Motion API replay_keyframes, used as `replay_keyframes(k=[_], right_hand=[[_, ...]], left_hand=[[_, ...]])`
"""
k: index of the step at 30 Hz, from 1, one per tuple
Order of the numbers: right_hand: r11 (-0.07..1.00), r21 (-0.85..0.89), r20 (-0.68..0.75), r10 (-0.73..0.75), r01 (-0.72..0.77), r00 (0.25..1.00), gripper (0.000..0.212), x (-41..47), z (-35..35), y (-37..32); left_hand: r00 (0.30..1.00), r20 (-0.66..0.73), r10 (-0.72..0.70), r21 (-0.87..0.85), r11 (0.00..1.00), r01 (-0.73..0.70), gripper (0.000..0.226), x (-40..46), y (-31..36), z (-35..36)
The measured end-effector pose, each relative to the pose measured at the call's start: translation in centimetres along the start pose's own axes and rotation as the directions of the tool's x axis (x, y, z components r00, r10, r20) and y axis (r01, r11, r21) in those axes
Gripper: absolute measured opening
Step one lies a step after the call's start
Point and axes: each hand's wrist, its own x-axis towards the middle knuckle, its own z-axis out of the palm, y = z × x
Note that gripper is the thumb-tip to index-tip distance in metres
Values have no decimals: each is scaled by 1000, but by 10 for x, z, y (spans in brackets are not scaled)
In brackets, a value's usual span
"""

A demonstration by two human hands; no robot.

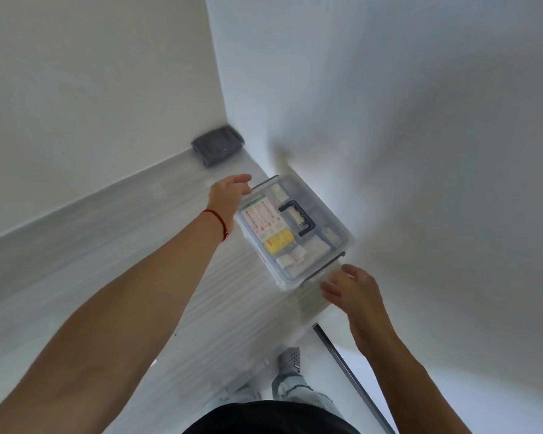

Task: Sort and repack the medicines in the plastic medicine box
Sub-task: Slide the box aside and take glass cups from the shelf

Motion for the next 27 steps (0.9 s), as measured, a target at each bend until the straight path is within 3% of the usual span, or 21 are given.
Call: replay_keyframes(k=[3,6,10,16,21,27], right_hand=[[957,-199,-14,-218,211,976,36,-15,2,-15],[924,-224,186,-272,310,944,20,-19,21,-39],[855,-242,429,-330,459,841,17,-27,73,-64],[665,-190,684,-438,722,583,31,-66,146,-73],[537,-25,766,-532,843,361,32,-135,203,-71],[415,153,800,-585,897,134,28,-261,269,-45]], left_hand=[[975,-117,187,245,957,-154,32,-29,2,-8],[936,-197,291,327,920,-217,29,-71,3,-23],[860,-312,403,436,865,-247,30,-125,-4,-51],[784,-497,373,425,892,-155,31,-198,-15,-115],[727,-621,293,202,956,-213,31,-267,-14,-177],[553,-717,426,287,902,-322,28,-372,-17,-273]])
